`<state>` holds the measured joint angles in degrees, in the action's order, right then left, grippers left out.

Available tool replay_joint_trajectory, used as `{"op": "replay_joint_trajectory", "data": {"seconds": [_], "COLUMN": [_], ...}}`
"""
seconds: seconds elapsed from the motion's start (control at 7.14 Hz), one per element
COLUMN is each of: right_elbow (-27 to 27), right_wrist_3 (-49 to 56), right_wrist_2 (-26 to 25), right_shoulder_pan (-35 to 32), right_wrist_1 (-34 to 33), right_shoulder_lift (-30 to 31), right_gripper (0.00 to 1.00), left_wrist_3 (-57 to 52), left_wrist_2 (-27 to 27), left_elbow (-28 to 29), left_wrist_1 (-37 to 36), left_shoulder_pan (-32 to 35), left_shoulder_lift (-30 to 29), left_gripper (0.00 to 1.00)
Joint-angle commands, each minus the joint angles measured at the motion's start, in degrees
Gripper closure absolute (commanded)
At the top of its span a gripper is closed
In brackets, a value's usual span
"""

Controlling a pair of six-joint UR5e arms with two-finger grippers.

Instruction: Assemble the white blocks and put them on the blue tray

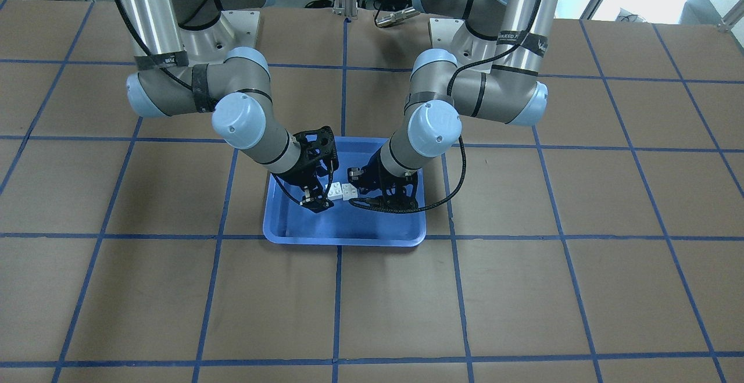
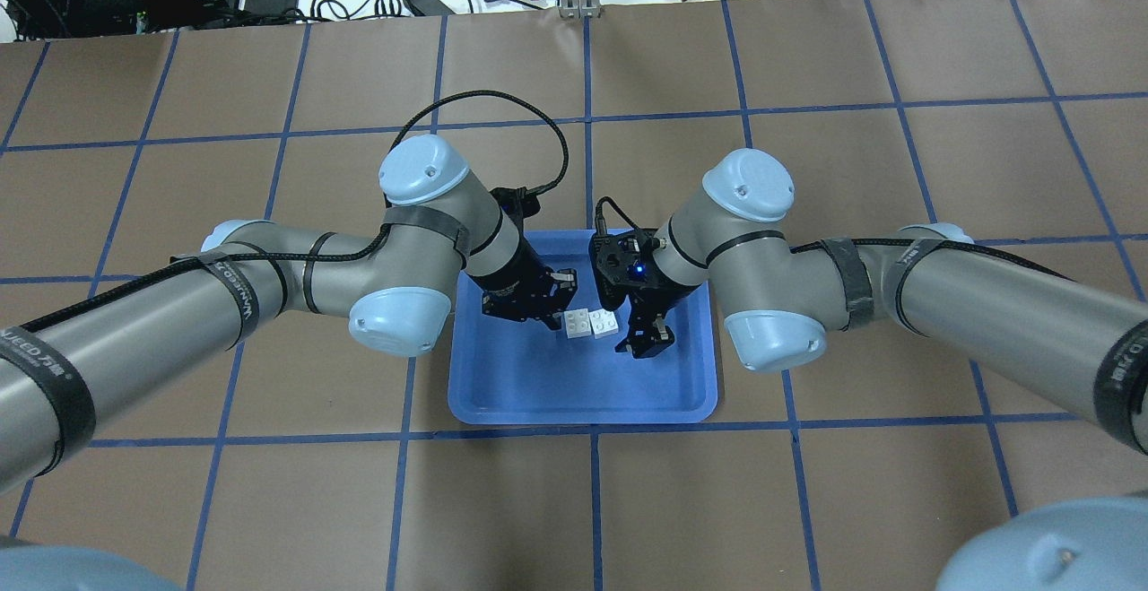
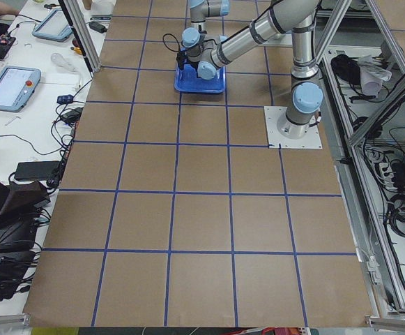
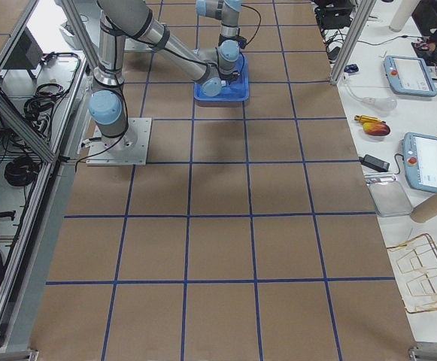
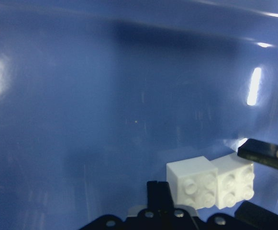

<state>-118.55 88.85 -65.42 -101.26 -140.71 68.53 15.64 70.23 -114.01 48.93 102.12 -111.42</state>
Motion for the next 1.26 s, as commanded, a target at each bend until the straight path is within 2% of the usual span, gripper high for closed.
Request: {"op": "replay_joint_trajectory", "data": {"seconds": [0.0, 0.14, 0.28, 0.42, 0.56, 0.7, 0.98, 1.12], "right_elbow": [0.6, 0.6, 1.5, 4.2, 8.6, 13.6, 26.3, 32.0], "right_wrist_3": [-0.7, -1.8, -4.5, -7.5, -9.0, -10.9, -11.9, -13.2], "right_wrist_2": [-0.2, -0.7, -1.9, -2.8, -5.0, -9.5, -11.7, -12.6], "right_shoulder_pan": [0.1, 0.2, 0.5, 1.0, 1.2, 1.9, 5.3, 7.4], "right_wrist_1": [0.8, 1.0, 4.9, 12.2, 21.1, 28.7, 46.0, 51.4], "right_shoulder_lift": [1.1, 3.2, 6.1, 9.4, 12.0, 13.6, 14.0, 14.0], "right_gripper": [0.0, 0.0, 0.0, 0.0, 0.0, 0.0, 0.0, 0.0], "left_wrist_3": [0.1, 0.9, 1.5, 3.2, 3.3, 3.3, 3.3, 3.0], "left_wrist_2": [0.0, 0.0, 0.0, -0.1, 0.0, -0.1, -0.1, 0.1], "left_elbow": [0.2, 0.2, 0.2, 0.2, 0.3, 0.3, 0.7, 2.8], "left_wrist_1": [-0.1, 0.0, -0.8, -1.4, -1.5, -1.6, -1.6, -1.4], "left_shoulder_pan": [0.0, 0.4, 0.6, 1.1, 1.1, 1.1, 1.2, 1.0], "left_shoulder_lift": [0.4, 0.7, -0.4, -0.4, -0.3, -0.3, -0.2, 1.1], "left_gripper": [1.0, 1.0, 1.0, 1.0, 1.0, 1.0, 1.0, 1.0]}}
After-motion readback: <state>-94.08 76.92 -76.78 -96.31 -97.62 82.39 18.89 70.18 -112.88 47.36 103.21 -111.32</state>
